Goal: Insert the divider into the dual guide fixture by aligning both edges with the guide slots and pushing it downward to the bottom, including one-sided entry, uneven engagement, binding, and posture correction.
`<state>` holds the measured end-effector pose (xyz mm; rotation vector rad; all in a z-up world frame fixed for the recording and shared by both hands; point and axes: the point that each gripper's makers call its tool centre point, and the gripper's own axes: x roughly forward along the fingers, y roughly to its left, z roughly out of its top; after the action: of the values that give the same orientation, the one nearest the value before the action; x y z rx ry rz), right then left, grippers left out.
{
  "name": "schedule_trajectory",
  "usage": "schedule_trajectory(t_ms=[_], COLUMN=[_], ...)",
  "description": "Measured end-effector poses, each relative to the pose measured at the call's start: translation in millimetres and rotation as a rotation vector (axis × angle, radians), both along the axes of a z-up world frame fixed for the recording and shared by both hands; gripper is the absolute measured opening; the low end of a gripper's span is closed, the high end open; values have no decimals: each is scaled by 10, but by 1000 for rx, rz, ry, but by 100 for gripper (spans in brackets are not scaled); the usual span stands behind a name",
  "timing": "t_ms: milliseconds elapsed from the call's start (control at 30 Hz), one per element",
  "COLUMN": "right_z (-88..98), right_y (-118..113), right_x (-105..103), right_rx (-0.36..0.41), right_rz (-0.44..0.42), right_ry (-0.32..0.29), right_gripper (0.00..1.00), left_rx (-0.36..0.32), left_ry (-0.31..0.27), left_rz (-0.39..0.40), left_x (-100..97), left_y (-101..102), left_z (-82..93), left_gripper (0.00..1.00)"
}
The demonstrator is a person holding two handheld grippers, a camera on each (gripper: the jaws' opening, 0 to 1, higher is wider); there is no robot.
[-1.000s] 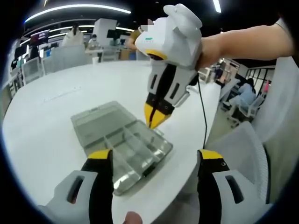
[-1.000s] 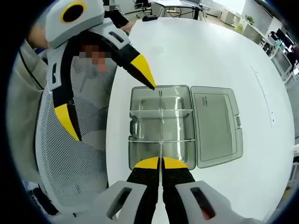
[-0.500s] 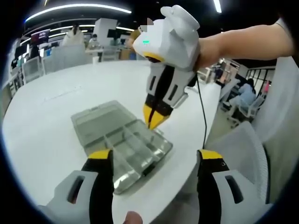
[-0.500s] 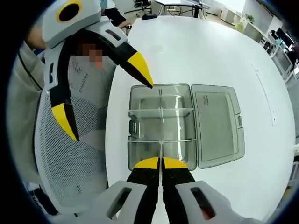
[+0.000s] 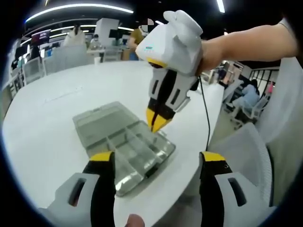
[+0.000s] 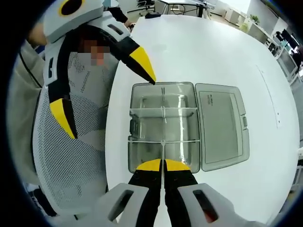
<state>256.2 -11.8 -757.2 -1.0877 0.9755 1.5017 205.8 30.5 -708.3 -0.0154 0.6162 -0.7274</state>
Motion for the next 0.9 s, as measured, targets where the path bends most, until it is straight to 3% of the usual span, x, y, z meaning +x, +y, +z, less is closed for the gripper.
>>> schedule_trajectory(t_ms=[900], right_z=[-153], right_y=[-11], right_x=[15], right_rx=[-20], right_rz=[32], right_ry=[7], right_gripper=[0], left_rx=[-4], left_ry=[11], left_rz=[12], left_x=[16], left_y=[25], left_z=[-20], left_gripper=[70])
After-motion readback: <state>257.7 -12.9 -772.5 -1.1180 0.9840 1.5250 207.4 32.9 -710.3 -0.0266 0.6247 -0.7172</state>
